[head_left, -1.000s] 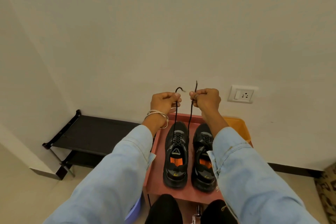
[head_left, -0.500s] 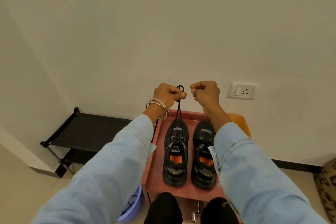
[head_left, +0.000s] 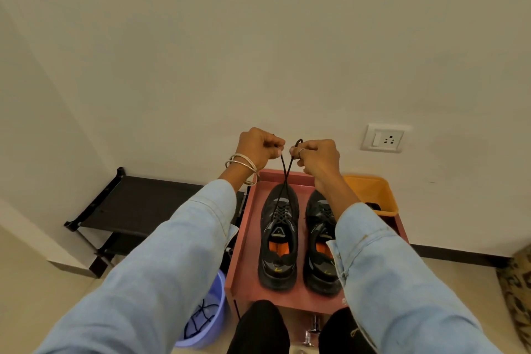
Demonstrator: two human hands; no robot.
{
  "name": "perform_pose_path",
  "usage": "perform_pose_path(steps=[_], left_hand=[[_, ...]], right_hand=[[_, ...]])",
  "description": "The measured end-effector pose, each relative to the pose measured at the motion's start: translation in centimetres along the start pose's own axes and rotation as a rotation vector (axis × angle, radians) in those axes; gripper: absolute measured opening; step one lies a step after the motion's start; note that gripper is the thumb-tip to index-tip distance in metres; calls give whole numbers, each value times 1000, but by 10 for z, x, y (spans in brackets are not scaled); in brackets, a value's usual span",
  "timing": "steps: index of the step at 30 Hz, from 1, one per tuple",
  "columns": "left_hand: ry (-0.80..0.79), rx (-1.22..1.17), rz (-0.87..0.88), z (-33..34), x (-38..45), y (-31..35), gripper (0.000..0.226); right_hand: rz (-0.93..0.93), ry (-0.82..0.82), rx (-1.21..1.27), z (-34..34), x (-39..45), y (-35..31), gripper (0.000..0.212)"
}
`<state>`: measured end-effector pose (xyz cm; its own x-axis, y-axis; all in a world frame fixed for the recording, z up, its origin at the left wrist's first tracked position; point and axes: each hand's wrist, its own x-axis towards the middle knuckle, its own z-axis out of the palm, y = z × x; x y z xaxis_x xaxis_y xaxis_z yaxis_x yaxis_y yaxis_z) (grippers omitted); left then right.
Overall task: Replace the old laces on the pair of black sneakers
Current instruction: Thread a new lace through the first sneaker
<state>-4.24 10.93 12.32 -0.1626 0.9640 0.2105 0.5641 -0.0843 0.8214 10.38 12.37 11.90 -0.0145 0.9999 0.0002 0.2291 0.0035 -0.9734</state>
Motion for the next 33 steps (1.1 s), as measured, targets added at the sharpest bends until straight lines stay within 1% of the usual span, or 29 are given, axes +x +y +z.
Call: perform_pose_path(steps=[3,4,6,8,9,11,12,13,15,16,18,20,22,23,25,27,29,30,32,33], left_hand=[[-90,708,39,-1,5,-3,26],[-128,902,41,-2,3,-2,26],[-147,1135,67,-5,0,0,25],[-121,1201,68,-6,1,-1,27],[-123,1173,10,-6,4,-2,31],[-181,998,-180,-6,8,-3,37],[-228,840,-258,-6,11,-3,36],[-254,625,-301,-5,11,-5,34],[-250,164,-314,0,5,-4,29],[-226,14,-317,1,2,-3,27],[-183,-165,-330,2,-5,-3,28],[-195,-260,-331,3,-10,-6,25],[-206,-288,-282,2,-9,-11,20],[-208,-264,-244,1,-9,-13,16],[-174,-152,-175,0,-7,-15,11],[-111,-9,-127,2,-4,-14,10],[-67,125,-84,4,-3,-10,12],[-48,175,-77,5,-2,-9,14],[-22,232,-91,8,-1,-9,15],[-20,255,-97,9,0,-9,16]], right_hand=[[48,-122,-10,-5,1,-3,5],[53,-174,-13,-6,2,-4,4],[39,-246,-13,-6,3,-7,2],[19,-298,-7,-6,4,-11,5],[11,-336,0,-6,3,-12,4],[3,-403,37,-5,2,-14,5],[-3,-412,59,-3,1,-13,5],[-23,-399,64,-2,1,-12,5],[-89,-335,42,2,2,-11,4],[-116,-303,43,3,3,-9,5],[-122,-247,73,5,6,-5,6],[-64,-205,110,6,10,1,5],[13,-198,154,6,12,5,2],[43,-209,175,7,12,7,2],[87,-230,212,8,12,10,4],[121,-233,187,10,12,11,9],[162,-250,181,11,11,12,6],[175,-270,205,11,10,13,11],[142,-332,208,8,9,16,44],[86,-367,126,6,7,18,57]])
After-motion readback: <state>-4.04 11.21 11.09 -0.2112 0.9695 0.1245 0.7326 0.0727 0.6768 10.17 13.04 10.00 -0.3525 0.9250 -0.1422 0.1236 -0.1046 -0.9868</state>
